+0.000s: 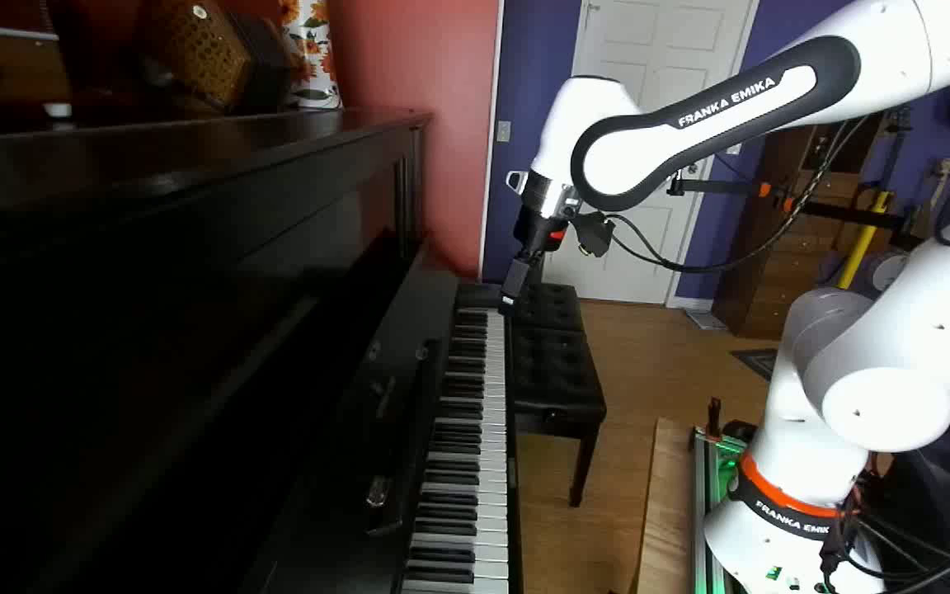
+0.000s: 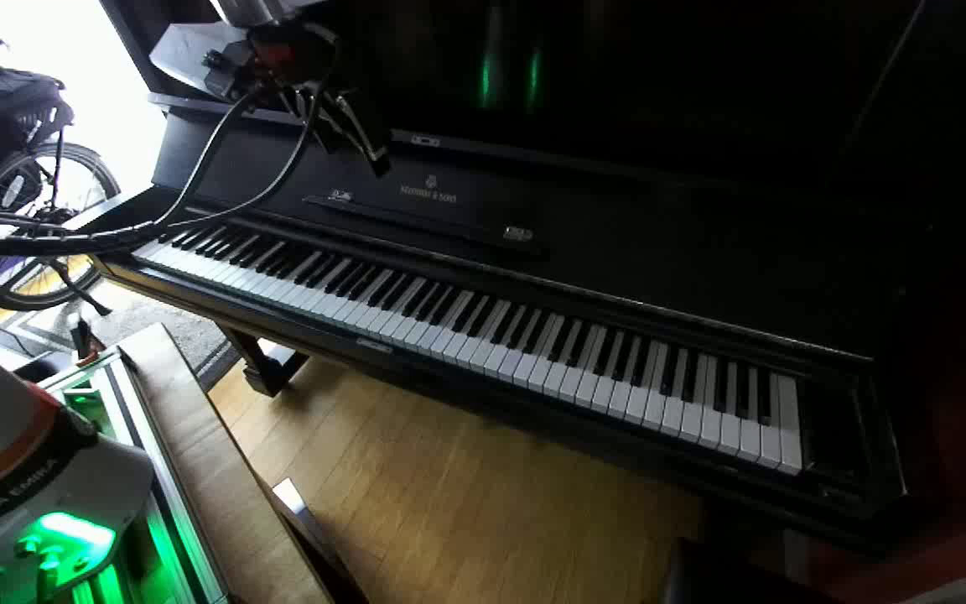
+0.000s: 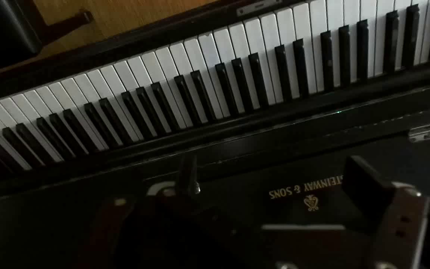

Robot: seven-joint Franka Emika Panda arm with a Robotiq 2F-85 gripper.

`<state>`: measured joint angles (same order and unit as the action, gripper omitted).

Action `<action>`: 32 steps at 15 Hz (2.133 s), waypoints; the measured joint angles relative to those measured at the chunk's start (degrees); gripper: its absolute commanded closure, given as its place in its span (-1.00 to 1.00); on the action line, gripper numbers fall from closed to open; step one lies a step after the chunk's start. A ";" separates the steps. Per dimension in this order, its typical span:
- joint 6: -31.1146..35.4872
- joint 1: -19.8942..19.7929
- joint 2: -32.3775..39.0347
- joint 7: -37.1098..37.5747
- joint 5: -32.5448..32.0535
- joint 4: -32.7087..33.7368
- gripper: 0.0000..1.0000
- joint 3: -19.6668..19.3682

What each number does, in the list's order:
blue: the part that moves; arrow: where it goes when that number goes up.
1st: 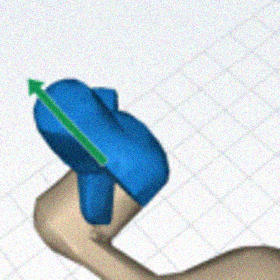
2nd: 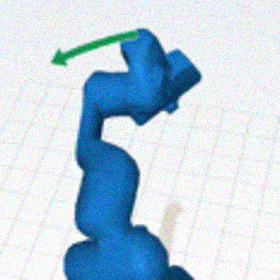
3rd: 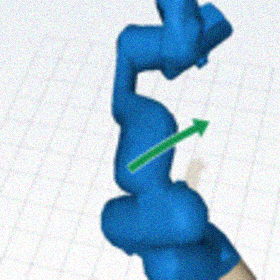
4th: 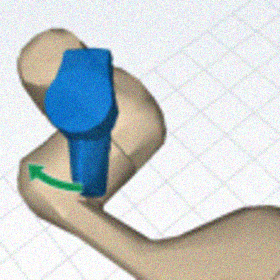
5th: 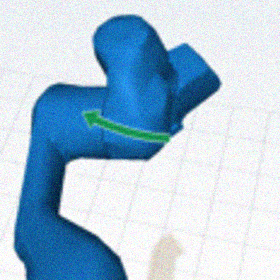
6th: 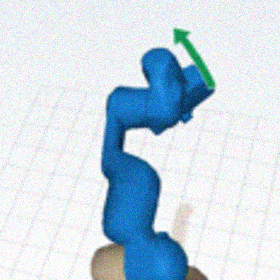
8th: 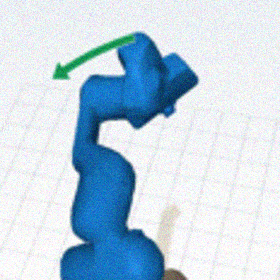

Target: Press a white key in the middle of the piano

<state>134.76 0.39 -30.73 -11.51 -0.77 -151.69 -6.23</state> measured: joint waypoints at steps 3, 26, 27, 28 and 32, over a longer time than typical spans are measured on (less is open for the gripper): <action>0.00 0.00 0.02 0.00 0.00 -0.04 -1.00 0.00; -0.05 -5.38 27.90 -35.32 -7.63 9.19 -1.00 -7.19; 0.61 -5.78 29.34 -35.42 -7.93 9.59 -1.00 -7.19; 0.90 -5.91 30.27 -35.49 -8.02 9.95 -1.00 -7.19; 0.91 -5.89 30.87 -35.51 -8.05 10.61 -1.00 -7.09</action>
<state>135.66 -5.50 0.14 -47.02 -8.82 -141.08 -13.32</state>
